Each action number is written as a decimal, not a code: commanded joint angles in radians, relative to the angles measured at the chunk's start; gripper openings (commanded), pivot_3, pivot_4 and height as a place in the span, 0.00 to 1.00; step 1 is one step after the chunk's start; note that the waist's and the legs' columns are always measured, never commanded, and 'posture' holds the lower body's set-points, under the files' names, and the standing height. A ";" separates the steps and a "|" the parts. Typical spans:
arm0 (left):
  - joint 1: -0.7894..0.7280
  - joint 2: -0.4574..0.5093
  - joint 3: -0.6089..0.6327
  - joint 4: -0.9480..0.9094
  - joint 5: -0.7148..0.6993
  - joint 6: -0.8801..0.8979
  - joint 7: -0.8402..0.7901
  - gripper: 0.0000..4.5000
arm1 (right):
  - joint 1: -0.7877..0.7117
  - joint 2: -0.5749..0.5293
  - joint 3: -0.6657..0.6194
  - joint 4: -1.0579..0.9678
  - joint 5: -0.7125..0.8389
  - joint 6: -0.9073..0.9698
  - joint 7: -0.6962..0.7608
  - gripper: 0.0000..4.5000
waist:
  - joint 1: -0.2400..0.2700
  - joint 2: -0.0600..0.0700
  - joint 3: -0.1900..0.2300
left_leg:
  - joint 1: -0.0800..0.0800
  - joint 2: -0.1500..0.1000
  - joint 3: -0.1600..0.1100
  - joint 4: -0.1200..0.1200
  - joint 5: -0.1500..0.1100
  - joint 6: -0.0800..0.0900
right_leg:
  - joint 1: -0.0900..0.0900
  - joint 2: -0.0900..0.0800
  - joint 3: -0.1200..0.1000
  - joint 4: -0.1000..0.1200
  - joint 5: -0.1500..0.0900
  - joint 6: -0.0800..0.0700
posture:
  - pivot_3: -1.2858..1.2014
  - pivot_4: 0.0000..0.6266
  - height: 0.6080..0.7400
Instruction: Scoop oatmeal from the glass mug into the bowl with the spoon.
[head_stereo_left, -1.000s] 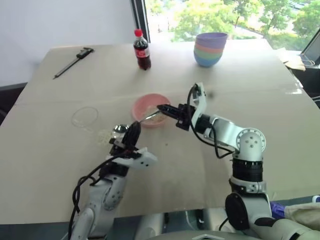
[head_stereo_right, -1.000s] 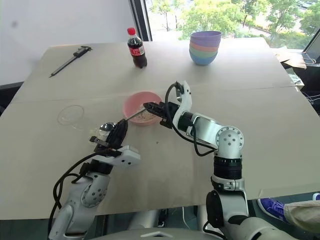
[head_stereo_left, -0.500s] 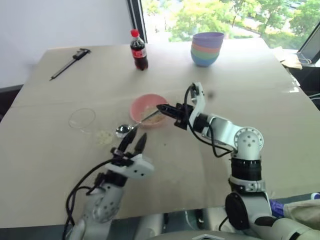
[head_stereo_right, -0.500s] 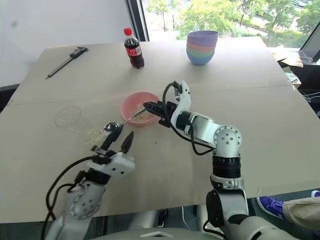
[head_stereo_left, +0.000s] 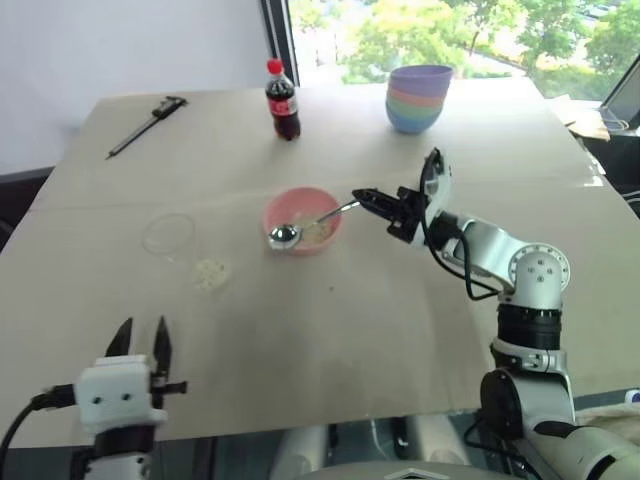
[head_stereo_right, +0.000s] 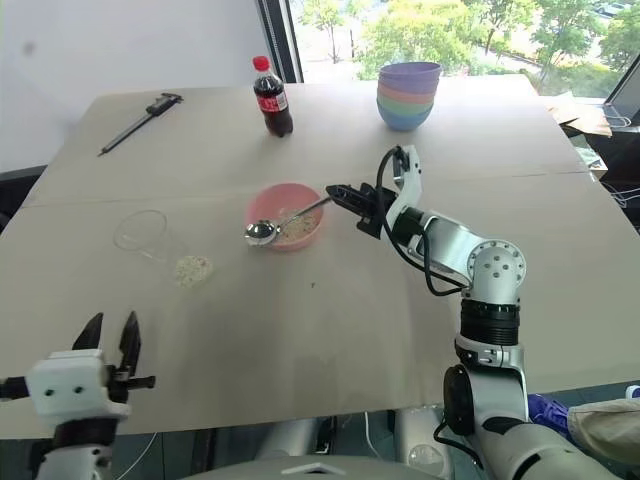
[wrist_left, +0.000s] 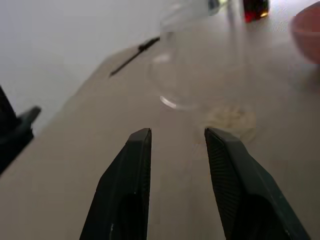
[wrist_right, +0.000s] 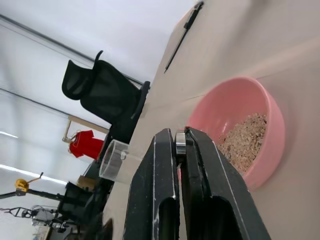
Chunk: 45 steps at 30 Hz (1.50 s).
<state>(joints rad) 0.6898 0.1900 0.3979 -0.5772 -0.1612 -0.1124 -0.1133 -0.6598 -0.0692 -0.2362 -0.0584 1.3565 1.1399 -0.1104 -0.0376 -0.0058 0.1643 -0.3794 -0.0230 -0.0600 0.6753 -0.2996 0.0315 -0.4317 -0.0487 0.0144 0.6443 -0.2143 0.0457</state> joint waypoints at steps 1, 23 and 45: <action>-0.097 0.124 0.146 0.096 -0.155 0.036 -0.093 0.38 | -0.020 -0.036 -0.012 -0.043 0.073 0.003 0.065 0.00 | 0.001 0.000 0.000 | 0.000 0.000 -0.001 0.001 0.000 0.000 | 0.000 0.000 0.000 0.000 0.000 0.000 | 0.52 0.24 1.00; -0.525 0.451 0.169 0.551 -0.220 0.135 -0.409 0.99 | 0.035 -0.119 0.003 -0.092 0.085 -0.061 0.082 0.00 | -0.003 -0.001 -0.001 | 0.000 -0.001 0.002 0.004 0.000 0.000 | 0.000 -0.002 0.002 0.001 0.001 0.000 | 0.52 0.24 1.00; -0.726 0.444 0.082 0.736 -0.158 0.072 -0.455 0.59 | 0.068 -0.121 0.031 -0.091 0.076 -0.095 0.091 0.00 | 0.000 -0.001 -0.001 | -0.002 -0.002 0.002 0.003 0.000 0.000 | -0.001 -0.006 0.002 0.001 0.001 0.000 | 0.52 0.24 1.00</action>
<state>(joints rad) -0.0244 0.6239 0.4643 0.1601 -0.3169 -0.0140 -0.5643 -0.5901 -0.1895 -0.2035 -0.1104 1.4184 1.0619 -0.0338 -0.0380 -0.0067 0.1637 -0.3812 -0.0245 -0.0585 0.6786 -0.2996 0.0311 -0.4332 -0.0551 0.0160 0.6453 -0.2135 0.0459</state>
